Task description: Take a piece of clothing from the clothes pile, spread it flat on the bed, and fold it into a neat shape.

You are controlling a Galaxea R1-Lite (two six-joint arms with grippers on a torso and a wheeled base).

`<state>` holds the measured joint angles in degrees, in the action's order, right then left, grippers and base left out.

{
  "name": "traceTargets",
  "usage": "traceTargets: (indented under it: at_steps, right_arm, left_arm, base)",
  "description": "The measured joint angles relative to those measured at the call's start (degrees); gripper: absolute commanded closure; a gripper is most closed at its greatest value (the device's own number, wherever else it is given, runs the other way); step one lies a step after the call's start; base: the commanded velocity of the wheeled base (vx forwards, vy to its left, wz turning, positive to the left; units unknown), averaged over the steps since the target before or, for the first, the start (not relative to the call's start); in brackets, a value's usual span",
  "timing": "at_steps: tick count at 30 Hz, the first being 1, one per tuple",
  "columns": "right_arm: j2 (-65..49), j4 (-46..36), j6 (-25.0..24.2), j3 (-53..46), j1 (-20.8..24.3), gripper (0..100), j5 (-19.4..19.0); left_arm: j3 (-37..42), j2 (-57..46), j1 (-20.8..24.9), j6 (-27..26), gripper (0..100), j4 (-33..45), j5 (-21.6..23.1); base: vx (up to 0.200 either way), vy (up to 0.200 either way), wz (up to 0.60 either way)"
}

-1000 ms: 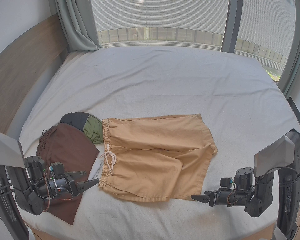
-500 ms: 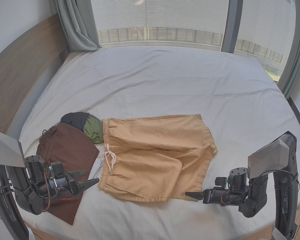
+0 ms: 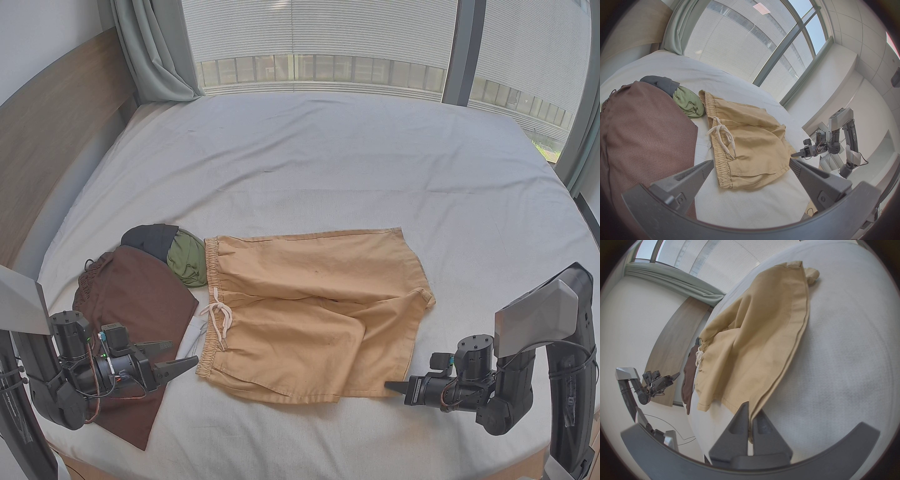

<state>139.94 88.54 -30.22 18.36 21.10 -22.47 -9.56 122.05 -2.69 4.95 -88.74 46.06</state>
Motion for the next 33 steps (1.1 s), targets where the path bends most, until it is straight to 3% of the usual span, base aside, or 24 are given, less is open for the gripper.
traceTargets:
  at_steps: [7,15,33]
  right_arm:
    - [-2.3,-0.1,2.0,-3.6,-1.3,100,2.3]
    - [-4.8,-0.2,10.1,-8.1,-7.1,100,2.2]
    - [-6.0,-0.2,10.8,-11.1,-10.8,100,1.3]
  left_arm:
    - [0.1,0.0,0.0,0.0,0,0.0,0.0]
    - [0.1,0.2,0.1,-0.1,0,0.0,0.0]
    - [-2.3,2.7,0.1,-0.5,0,0.0,0.5]
  base:
    - [0.0,0.0,0.0]
    - [0.0,0.0,0.0]
    - [0.0,0.0,0.0]
